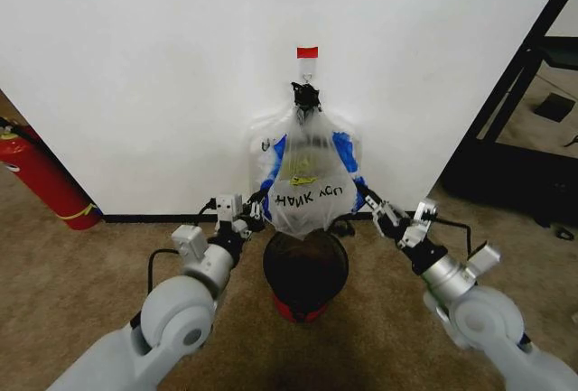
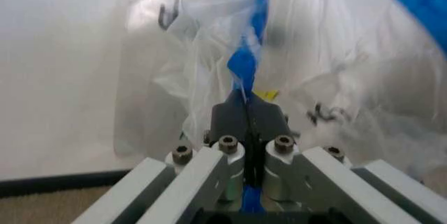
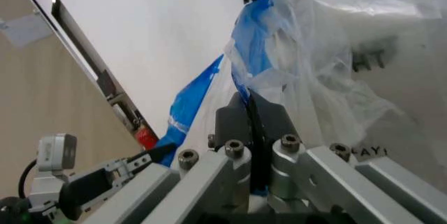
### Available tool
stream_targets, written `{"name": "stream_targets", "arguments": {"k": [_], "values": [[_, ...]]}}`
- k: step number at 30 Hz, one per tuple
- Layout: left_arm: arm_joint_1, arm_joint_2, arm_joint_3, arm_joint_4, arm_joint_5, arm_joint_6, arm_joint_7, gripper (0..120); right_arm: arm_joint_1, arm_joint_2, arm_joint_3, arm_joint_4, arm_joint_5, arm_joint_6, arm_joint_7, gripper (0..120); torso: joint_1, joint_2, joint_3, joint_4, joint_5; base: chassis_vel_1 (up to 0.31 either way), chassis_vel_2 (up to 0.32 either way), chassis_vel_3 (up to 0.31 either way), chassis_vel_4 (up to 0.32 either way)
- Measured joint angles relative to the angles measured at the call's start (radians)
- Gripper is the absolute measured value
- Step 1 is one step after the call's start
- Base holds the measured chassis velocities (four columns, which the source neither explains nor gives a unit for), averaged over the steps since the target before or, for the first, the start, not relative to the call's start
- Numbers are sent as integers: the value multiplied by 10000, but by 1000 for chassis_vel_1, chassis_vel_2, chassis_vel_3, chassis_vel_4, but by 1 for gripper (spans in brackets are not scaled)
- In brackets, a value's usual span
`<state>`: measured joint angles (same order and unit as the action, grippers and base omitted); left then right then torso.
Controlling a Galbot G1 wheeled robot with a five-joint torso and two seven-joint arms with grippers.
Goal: Pick up the garbage bag from the wall and place it over the trash bin.
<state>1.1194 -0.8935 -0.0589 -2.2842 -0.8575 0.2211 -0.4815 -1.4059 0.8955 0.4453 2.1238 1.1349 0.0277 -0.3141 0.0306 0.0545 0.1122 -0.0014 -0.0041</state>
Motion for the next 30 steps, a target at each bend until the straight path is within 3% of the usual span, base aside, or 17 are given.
{"name": "stream_targets", "arguments": {"k": [15,30], "values": [[1719,66,-157,-417,917,-192,212,0,-1312,192,261,97,-555,266,-744,0,1,-1,1,4,1,0,0,0,0],[2262,235,-294,-703,1315,-302,306,0,-2254,315,364,254,-861,478,-1075,0,1,-2,1,2,0,0,0,0,0]]}}
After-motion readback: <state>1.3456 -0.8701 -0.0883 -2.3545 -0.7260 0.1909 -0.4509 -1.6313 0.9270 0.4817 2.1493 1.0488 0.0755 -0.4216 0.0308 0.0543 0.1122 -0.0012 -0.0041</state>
